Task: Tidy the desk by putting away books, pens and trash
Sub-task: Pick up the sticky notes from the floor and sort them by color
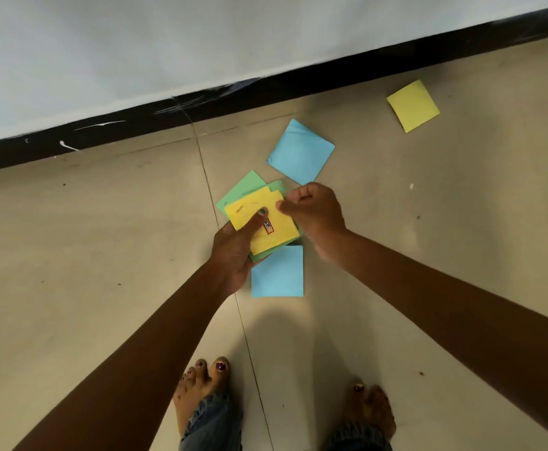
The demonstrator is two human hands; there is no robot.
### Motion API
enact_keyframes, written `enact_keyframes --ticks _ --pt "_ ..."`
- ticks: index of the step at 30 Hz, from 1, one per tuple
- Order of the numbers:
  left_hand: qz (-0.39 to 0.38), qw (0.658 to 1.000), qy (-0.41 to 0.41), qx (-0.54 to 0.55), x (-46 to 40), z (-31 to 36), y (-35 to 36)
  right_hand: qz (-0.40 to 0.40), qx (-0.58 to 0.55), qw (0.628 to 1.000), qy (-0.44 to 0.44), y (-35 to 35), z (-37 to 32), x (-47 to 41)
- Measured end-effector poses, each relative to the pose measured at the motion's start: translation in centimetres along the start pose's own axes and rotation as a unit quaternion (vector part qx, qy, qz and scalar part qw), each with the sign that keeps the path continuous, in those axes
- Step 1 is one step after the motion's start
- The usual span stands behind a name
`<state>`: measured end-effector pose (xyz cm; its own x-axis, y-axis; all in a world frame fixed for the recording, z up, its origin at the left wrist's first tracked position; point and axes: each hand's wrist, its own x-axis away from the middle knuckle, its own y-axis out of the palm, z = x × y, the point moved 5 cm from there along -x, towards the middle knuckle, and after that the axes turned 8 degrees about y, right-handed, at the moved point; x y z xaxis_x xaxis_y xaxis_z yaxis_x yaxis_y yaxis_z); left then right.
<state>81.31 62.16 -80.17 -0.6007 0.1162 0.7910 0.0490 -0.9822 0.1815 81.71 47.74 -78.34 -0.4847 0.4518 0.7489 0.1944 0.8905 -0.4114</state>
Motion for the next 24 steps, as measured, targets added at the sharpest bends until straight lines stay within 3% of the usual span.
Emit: enact_keyframes --ticks 3,5,7,9,14,17,21,24 --pt "0.014 1.0 0.014 0.01 -0.5 0.1 -1.3 0.124 0.151 0.976 -0.095 -0.7 -2.2 -2.6" --pt "0.025 0.999 0.02 0.012 -0.7 0.1 -2.2 0.165 0.24 0.946 -0.144 -1.4 -3.9 -4.9" --pt "0.038 0.999 0.023 0.012 -0.9 -0.1 -3.0 0.156 0.325 0.92 -0.154 -1.6 -4.8 -7.3" --pt "0.05 0.998 0.024 0.014 -1.1 -0.2 -3.9 0.115 0.345 0.922 -0.136 -1.5 -4.7 -8.8" --pt "0.064 0.998 0.017 0.018 -1.1 -0.7 -5.1 0.108 0.304 0.946 -0.019 -1.5 -2.4 -9.0" --pt "0.067 0.997 0.015 0.027 -0.9 -0.8 -5.1 0.135 0.308 0.941 -0.047 -1.6 -1.9 -7.8" --pt "0.074 0.996 0.016 0.044 -0.9 -0.5 -5.1 0.176 0.049 0.972 -0.145 -2.0 -2.2 -4.1" --pt "0.083 0.995 0.018 0.056 -1.0 -0.1 -4.8 0.124 -0.066 0.977 -0.158 -1.3 -1.9 -0.7"
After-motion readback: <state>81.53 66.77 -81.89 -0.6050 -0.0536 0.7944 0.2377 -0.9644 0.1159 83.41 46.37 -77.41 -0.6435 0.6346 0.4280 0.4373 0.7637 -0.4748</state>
